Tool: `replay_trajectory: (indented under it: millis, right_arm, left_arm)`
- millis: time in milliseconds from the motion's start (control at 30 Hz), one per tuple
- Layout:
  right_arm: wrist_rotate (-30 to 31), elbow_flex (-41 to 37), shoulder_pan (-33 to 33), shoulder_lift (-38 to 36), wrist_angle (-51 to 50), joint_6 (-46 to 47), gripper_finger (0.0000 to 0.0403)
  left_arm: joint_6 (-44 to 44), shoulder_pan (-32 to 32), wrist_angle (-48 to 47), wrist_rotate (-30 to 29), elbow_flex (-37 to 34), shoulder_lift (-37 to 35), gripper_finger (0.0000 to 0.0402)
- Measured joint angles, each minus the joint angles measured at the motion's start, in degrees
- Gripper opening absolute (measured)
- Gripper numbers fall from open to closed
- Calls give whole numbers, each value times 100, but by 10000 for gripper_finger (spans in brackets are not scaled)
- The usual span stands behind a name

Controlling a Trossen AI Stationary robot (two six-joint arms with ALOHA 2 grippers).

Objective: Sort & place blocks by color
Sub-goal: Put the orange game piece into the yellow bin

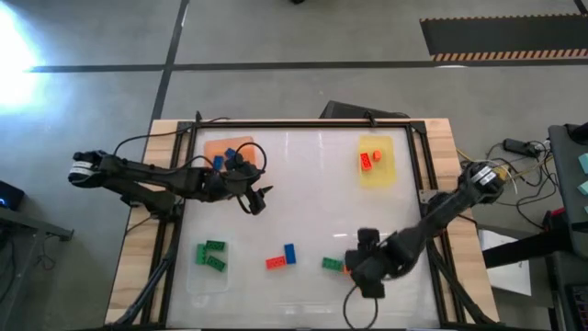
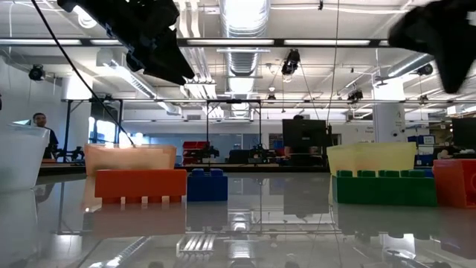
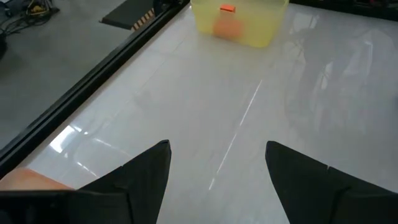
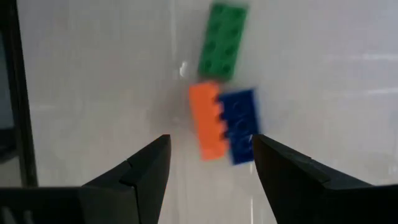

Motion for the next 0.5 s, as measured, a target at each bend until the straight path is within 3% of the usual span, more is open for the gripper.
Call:
replay_trajectory:
  millis: [167,500]
  right_arm:
    - [-93,-6,300,474,-17,404,203]
    - [142,-34,338,1154,4,301,174]
  left_arm:
    - [0,0,0,0,0,0,247]
    - [2,0,0,2,-2,0,247]
